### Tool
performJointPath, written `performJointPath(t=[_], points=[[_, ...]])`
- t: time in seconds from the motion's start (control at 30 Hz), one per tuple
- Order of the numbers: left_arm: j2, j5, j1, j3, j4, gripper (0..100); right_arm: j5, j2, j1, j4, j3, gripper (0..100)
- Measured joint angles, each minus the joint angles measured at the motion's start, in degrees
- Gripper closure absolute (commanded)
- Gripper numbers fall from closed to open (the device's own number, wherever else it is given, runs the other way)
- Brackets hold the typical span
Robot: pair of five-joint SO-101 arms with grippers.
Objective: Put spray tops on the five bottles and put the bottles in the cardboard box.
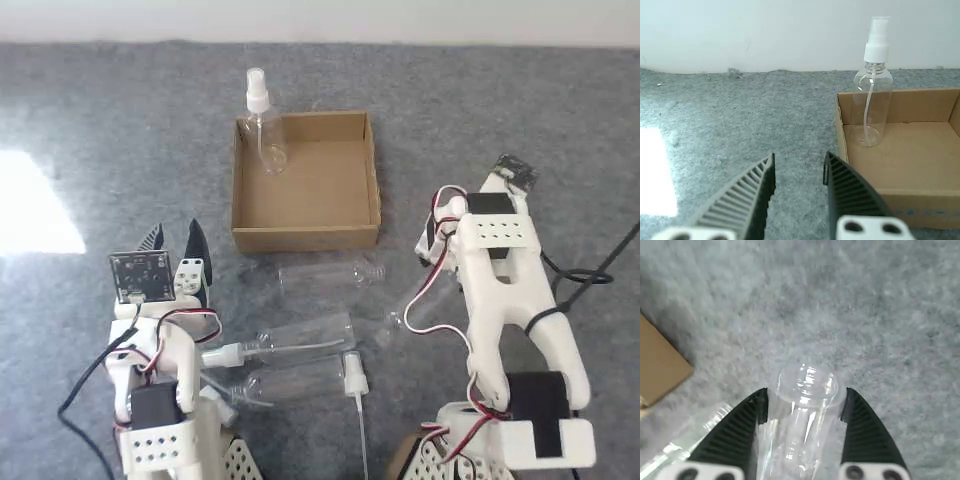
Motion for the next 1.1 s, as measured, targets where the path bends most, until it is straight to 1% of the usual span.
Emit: performJointPath(t=[0.27, 0.47, 0.63, 0.8, 0.97, 1.03, 1.1], points=[[0.0, 0.0, 0.0, 0.0, 0.0, 85, -12.13, 0.0, 0.18, -3.43, -0.26, 91.7], [0.0, 0.0, 0.0, 0.0, 0.0, 85, -13.8, 0.0, 4.84, -5.98, -0.26, 91.7], [0.0, 0.0, 0.0, 0.0, 0.0, 85, -17.14, 0.0, 8.7, -7.74, -0.26, 91.7], [0.0, 0.0, 0.0, 0.0, 0.0, 85, -19.25, 0.0, 9.93, -7.91, -0.26, 91.7], [0.0, 0.0, 0.0, 0.0, 0.0, 85, -19.6, 0.0, 10.11, -7.91, -0.26, 91.6], [0.0, 0.0, 0.0, 0.0, 0.0, 85, -19.6, 0.0, 10.11, -7.91, -0.26, 89.6], [0.0, 0.0, 0.0, 0.0, 0.0, 85, -19.6, 0.0, 10.11, -7.82, -0.26, 84.6]])
